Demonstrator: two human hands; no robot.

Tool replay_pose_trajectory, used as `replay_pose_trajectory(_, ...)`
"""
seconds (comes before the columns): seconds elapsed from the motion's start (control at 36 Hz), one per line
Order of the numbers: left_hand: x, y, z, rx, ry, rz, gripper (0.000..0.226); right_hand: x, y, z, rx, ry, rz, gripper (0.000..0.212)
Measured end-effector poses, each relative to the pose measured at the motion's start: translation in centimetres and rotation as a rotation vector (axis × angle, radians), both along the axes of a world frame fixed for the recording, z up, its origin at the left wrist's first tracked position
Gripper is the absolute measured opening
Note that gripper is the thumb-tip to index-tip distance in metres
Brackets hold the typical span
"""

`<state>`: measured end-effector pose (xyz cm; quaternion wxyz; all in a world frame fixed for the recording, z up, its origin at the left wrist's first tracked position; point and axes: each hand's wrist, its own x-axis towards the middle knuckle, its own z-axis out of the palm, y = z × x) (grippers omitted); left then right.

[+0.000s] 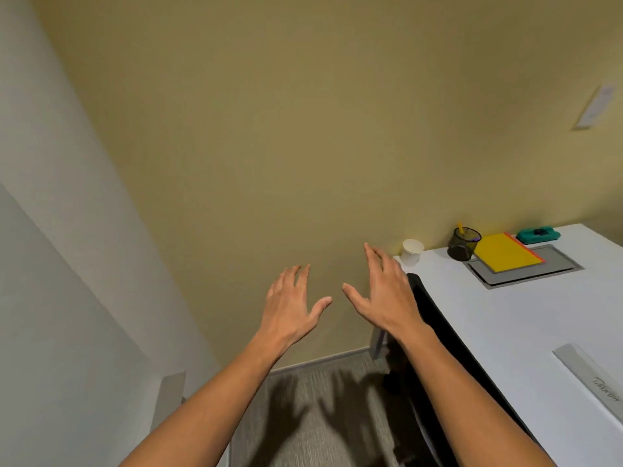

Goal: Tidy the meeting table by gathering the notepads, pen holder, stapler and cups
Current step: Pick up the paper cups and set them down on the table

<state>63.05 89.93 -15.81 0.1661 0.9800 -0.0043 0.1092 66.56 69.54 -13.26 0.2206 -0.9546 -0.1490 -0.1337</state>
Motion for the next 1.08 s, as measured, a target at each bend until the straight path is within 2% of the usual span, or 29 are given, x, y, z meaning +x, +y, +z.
replay_pose_trajectory(0.11, 4.8, -1.9, -0.5, 0.013, -0.005, -0.072, 0.084, 3.5, -2.4, 0.1, -0.019, -0.017, -0.047, 0.088)
replay_pose_trajectory(0.5, 19.5, -11.9, -0.4, 0.021, -0.005, -0.276, 0.083, 13.5, -11.2, -1.7, 0.017, 0.106, -0.255, 0.085)
replay_pose_trajectory(1.08, 42.0, -20.1, -4.4, 0.038, 0.149, -0.653, 0.082, 28.3, -15.2, -4.7, 0.014, 0.242, -0.551, 0.089)
